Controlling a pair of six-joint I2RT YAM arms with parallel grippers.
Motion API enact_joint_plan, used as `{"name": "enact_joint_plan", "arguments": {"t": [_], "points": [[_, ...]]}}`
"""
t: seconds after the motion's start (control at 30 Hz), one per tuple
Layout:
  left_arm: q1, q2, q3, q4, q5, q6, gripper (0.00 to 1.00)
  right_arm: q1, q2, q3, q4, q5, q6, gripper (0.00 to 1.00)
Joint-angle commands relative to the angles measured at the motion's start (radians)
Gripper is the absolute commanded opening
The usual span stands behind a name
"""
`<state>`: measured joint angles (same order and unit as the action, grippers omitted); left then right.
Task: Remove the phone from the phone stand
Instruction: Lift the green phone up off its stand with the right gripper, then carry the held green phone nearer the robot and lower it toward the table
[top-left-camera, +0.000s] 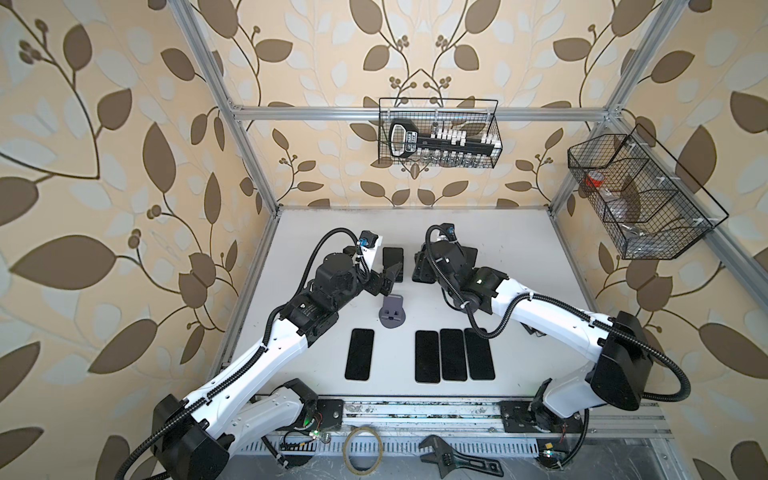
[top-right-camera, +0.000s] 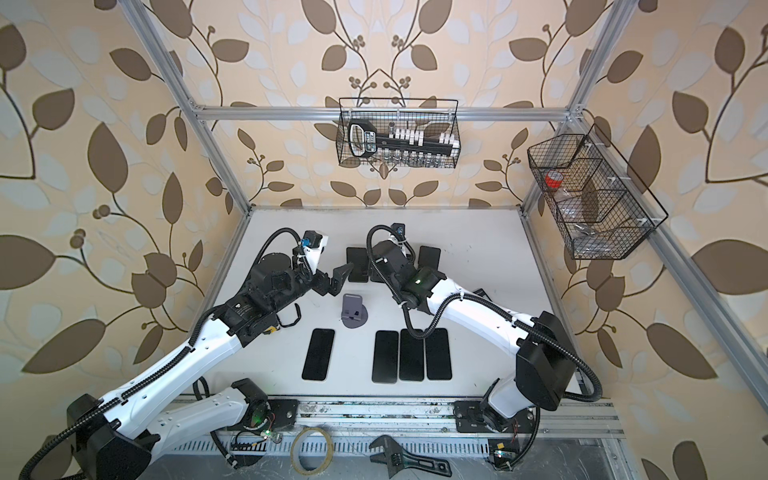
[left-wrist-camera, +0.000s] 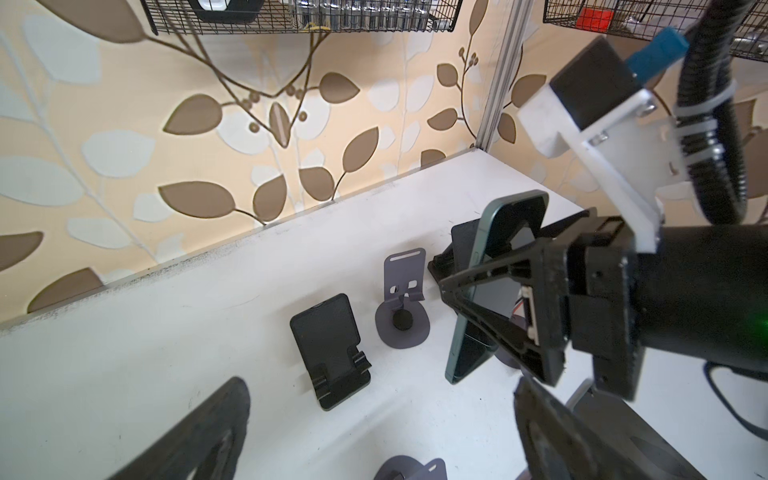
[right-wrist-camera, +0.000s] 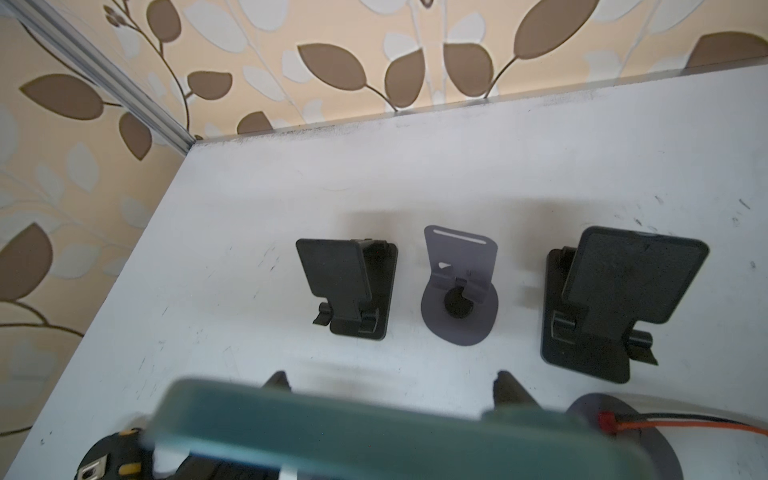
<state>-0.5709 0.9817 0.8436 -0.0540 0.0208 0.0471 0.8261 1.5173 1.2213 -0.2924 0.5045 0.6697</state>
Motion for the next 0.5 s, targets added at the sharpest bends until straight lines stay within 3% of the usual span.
{"name": "enact_joint_plan", "arguments": {"t": [0.0, 0.47], "points": [[-0.008, -0.038, 0.012, -0.061, 0.031, 0.021, 0.99, 0.020, -0.058, -0.011, -0.005, 0.004, 0.034, 0.69], [-0.008, -0.220, -0.035, -0.277, 0.095, -0.007, 0.99, 0.114, -0.173, -0.072, -0.082, -0.017, 0.113, 0.68]]}}
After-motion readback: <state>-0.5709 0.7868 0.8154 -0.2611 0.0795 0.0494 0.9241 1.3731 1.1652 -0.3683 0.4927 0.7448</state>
